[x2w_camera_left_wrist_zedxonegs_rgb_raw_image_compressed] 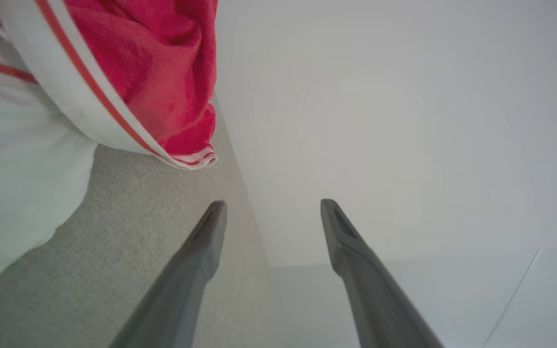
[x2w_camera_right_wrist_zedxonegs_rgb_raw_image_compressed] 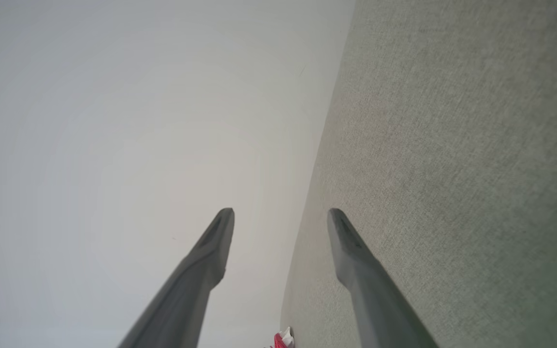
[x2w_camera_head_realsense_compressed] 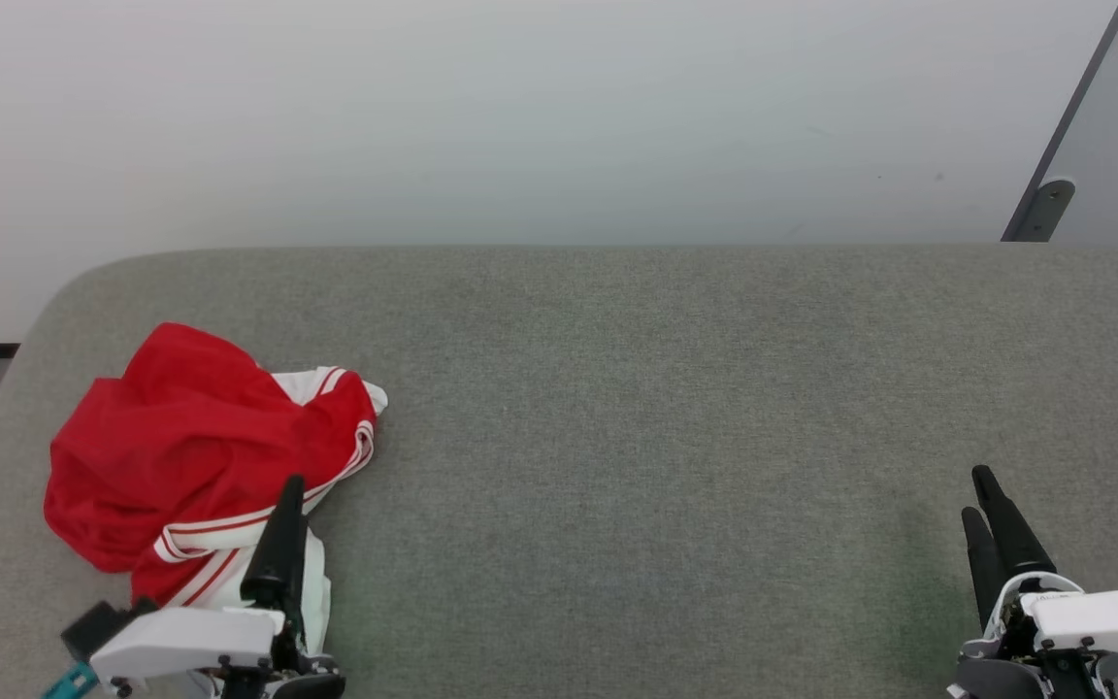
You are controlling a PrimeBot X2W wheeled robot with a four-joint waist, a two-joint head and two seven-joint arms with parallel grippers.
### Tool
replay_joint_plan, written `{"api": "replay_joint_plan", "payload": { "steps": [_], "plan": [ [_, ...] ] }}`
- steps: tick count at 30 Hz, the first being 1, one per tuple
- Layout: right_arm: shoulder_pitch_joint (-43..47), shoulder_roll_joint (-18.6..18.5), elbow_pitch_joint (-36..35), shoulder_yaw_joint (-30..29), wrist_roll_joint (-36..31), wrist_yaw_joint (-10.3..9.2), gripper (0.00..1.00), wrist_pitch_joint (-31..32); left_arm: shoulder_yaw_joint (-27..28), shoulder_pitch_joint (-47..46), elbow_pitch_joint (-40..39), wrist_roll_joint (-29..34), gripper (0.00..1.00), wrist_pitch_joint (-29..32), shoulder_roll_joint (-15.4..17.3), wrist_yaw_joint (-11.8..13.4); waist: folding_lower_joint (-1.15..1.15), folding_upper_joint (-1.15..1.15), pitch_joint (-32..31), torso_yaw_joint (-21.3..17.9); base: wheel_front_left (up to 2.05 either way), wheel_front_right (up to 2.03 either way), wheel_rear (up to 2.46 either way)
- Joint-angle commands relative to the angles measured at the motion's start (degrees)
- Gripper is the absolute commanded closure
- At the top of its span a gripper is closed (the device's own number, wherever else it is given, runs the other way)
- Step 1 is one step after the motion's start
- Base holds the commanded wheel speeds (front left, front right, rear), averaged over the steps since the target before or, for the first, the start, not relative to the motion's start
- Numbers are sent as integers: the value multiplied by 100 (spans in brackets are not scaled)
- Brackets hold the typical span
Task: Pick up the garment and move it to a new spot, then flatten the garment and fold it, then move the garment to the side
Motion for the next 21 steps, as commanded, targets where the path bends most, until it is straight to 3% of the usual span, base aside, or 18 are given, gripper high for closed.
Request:
{"api": "replay_joint_plan", "payload": {
  "steps": [1,9,21],
  "plan": [
    [-219,-81,-34,57,-141,-1,0,-61,-35,-207,-69,209,0,-52,87,25,0,0,-1,4,0,0,0],
    [-423,-244,77,211,-850,-1,0,-286,48,-265,-175,1170,0,-248,78,95,0,0,10,12,0,0,0],
    [-566,-348,12,313,-2652,-2,0,-549,66,-309,-276,2665,0,-509,72,83,0,0,38,38,0,0,0]
  ]
}}
